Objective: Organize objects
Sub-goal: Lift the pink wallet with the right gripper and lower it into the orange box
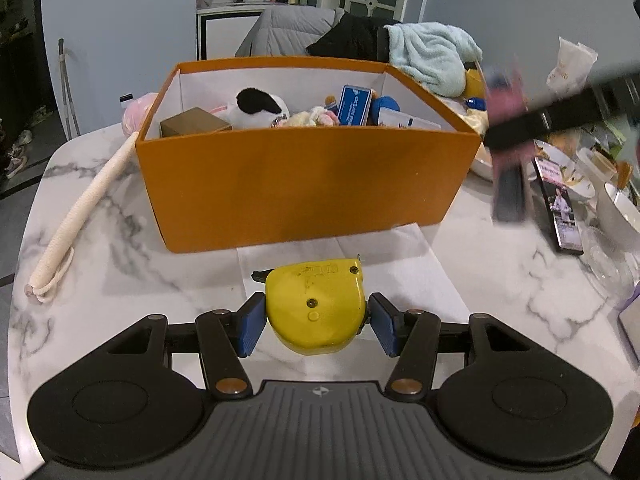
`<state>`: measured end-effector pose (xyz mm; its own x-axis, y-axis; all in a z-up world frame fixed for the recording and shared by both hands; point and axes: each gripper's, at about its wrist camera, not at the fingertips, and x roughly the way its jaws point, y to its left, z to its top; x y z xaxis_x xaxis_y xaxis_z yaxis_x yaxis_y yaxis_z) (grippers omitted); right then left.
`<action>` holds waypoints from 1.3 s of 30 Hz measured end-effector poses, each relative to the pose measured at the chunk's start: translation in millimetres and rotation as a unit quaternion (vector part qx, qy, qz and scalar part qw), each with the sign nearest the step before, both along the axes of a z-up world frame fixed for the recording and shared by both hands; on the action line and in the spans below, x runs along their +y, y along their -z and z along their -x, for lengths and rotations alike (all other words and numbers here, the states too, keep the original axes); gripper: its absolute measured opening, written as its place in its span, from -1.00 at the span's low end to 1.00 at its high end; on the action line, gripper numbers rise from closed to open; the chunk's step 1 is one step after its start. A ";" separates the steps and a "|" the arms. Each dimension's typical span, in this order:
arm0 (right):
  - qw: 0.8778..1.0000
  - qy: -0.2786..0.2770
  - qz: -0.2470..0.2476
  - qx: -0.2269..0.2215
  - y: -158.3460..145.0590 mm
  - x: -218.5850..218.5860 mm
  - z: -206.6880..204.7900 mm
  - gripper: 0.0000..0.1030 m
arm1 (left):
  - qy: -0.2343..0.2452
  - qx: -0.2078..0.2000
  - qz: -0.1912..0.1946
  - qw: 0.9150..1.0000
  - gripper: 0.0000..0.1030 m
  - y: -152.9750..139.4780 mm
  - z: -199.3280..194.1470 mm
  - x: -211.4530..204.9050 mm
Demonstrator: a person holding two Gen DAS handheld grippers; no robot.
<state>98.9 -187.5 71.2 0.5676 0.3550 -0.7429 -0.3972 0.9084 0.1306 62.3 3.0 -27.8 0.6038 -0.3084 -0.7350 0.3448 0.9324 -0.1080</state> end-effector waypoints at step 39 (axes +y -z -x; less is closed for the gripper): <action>0.987 0.129 -0.093 0.012 28.6 32.4 -117.4 0.72 | -0.024 -0.023 0.037 0.999 0.26 -14.1 -24.2 11.4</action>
